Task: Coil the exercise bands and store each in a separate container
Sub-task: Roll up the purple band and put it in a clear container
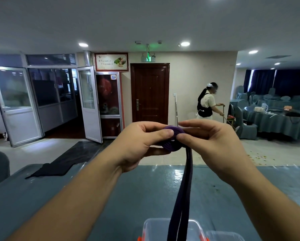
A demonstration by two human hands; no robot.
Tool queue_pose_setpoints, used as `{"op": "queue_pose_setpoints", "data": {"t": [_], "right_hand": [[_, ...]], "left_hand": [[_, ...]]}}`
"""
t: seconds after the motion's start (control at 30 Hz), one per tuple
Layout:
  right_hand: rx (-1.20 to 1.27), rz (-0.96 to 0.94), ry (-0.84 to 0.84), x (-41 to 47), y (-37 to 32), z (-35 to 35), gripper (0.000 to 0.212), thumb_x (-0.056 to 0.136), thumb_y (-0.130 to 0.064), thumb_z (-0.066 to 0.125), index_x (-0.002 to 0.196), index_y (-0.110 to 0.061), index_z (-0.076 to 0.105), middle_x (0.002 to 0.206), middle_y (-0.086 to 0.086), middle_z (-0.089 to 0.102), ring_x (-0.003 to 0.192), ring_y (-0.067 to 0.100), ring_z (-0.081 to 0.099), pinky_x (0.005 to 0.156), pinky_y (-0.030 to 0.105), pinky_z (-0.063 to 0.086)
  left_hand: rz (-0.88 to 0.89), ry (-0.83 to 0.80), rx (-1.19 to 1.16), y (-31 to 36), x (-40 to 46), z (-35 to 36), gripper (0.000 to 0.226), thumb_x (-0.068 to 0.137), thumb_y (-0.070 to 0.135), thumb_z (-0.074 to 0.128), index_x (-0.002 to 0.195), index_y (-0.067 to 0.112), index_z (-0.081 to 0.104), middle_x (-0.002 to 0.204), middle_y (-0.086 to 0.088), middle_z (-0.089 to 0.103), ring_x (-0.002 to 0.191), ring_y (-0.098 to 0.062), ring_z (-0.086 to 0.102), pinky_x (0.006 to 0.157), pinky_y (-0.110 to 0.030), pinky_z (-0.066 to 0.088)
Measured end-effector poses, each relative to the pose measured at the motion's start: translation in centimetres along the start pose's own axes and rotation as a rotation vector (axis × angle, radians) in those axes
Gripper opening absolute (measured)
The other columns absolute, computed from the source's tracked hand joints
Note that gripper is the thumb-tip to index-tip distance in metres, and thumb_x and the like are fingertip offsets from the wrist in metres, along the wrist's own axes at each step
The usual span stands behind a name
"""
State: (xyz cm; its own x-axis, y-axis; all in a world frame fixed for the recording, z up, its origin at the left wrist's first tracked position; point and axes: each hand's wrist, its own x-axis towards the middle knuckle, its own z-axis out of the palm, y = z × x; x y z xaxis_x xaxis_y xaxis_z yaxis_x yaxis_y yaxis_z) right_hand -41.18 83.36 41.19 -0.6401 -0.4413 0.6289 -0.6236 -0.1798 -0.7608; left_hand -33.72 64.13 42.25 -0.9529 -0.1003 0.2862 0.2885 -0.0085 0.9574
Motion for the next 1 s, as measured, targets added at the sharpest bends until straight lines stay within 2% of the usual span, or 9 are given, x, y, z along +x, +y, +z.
{"op": "queue_pose_setpoints", "data": {"t": [0.07, 0.17, 0.23, 0.37, 0.5, 0.6, 0.7, 0.83, 1.0], "right_hand": [[0.088, -0.003, 0.062, -0.1, 0.4, 0.3, 0.039, 0.072, -0.027, 0.082, 0.111, -0.020, 0.079, 0.099, -0.001, 0.083, 0.097, 0.017, 0.079, 0.089, 0.025, 0.061], [0.158, 0.021, 0.072, -0.2, 0.9, 0.4, 0.036, 0.078, -0.016, 0.081, 0.114, -0.018, 0.079, 0.101, 0.000, 0.083, 0.098, 0.017, 0.079, 0.088, 0.025, 0.061], [0.097, 0.042, 0.041, -0.2, 0.9, 0.1, 0.032, 0.083, -0.008, 0.081, 0.114, -0.017, 0.079, 0.101, -0.001, 0.083, 0.098, 0.015, 0.079, 0.089, 0.024, 0.061], [-0.090, 0.036, -0.088, 0.1, 0.3, -0.8, 0.029, 0.085, -0.012, 0.082, 0.112, -0.022, 0.081, 0.100, -0.008, 0.083, 0.097, 0.009, 0.079, 0.092, 0.021, 0.059], [0.087, -0.005, 0.056, 0.0, 0.2, -0.1, 0.037, 0.073, -0.027, 0.083, 0.110, -0.023, 0.080, 0.100, -0.002, 0.083, 0.098, 0.017, 0.079, 0.090, 0.029, 0.062], [0.166, -0.008, 0.087, -0.2, 0.5, 0.3, 0.036, 0.078, -0.018, 0.081, 0.114, -0.021, 0.078, 0.103, 0.000, 0.083, 0.101, 0.018, 0.079, 0.091, 0.028, 0.062], [0.072, 0.037, -0.001, 0.0, 0.5, -0.4, 0.032, 0.085, -0.004, 0.080, 0.114, -0.018, 0.079, 0.102, -0.002, 0.083, 0.099, 0.015, 0.079, 0.093, 0.027, 0.061], [-0.001, 0.036, -0.085, 0.3, 0.1, -0.7, 0.029, 0.085, -0.006, 0.080, 0.110, -0.021, 0.080, 0.100, -0.002, 0.083, 0.097, 0.015, 0.079, 0.091, 0.026, 0.061], [0.122, -0.018, 0.049, -0.3, 0.6, 0.2, 0.036, 0.078, -0.021, 0.082, 0.114, -0.020, 0.079, 0.103, 0.000, 0.083, 0.101, 0.018, 0.079, 0.092, 0.030, 0.061]], "left_hand": [[0.005, 0.033, -0.131, -0.2, 0.1, 0.3, 0.029, 0.076, 0.023, 0.079, 0.102, 0.011, 0.083, 0.106, -0.017, 0.079, 0.099, -0.026, 0.078, 0.076, -0.032, 0.063], [-0.004, 0.062, -0.228, -0.8, 0.0, 0.6, 0.033, 0.075, 0.022, 0.079, 0.104, 0.007, 0.081, 0.108, -0.019, 0.078, 0.097, -0.025, 0.077, 0.074, -0.031, 0.063], [-0.021, 0.046, -0.172, -0.8, -0.1, 0.5, 0.030, 0.079, 0.020, 0.079, 0.107, 0.007, 0.080, 0.109, -0.019, 0.078, 0.098, -0.026, 0.077, 0.076, -0.033, 0.064], [-0.028, -0.026, 0.191, 0.4, -0.2, -0.4, 0.018, 0.086, 0.017, 0.081, 0.103, 0.015, 0.082, 0.104, -0.011, 0.080, 0.100, -0.023, 0.077, 0.083, -0.030, 0.063], [0.032, 0.003, -0.013, 0.2, 0.0, 0.1, 0.028, 0.076, 0.021, 0.081, 0.102, 0.012, 0.083, 0.105, -0.015, 0.080, 0.100, -0.025, 0.077, 0.083, -0.028, 0.061], [0.002, 0.017, -0.157, -0.4, 0.1, 0.4, 0.029, 0.075, 0.020, 0.080, 0.102, 0.010, 0.083, 0.107, -0.017, 0.079, 0.102, -0.026, 0.077, 0.083, -0.028, 0.061], [-0.047, -0.025, -0.038, -0.1, -0.2, 0.0, 0.026, 0.080, 0.021, 0.081, 0.105, 0.012, 0.081, 0.108, -0.016, 0.078, 0.101, -0.026, 0.077, 0.083, -0.032, 0.062], [-0.008, -0.027, 0.121, 0.5, -0.3, -0.2, 0.026, 0.081, 0.026, 0.082, 0.105, 0.014, 0.082, 0.105, -0.015, 0.079, 0.101, -0.027, 0.077, 0.084, -0.035, 0.063], [0.003, 0.020, -0.198, -0.6, -0.2, 0.6, 0.028, 0.079, 0.022, 0.079, 0.104, 0.010, 0.083, 0.109, -0.018, 0.078, 0.101, -0.025, 0.077, 0.081, -0.031, 0.062]]}}
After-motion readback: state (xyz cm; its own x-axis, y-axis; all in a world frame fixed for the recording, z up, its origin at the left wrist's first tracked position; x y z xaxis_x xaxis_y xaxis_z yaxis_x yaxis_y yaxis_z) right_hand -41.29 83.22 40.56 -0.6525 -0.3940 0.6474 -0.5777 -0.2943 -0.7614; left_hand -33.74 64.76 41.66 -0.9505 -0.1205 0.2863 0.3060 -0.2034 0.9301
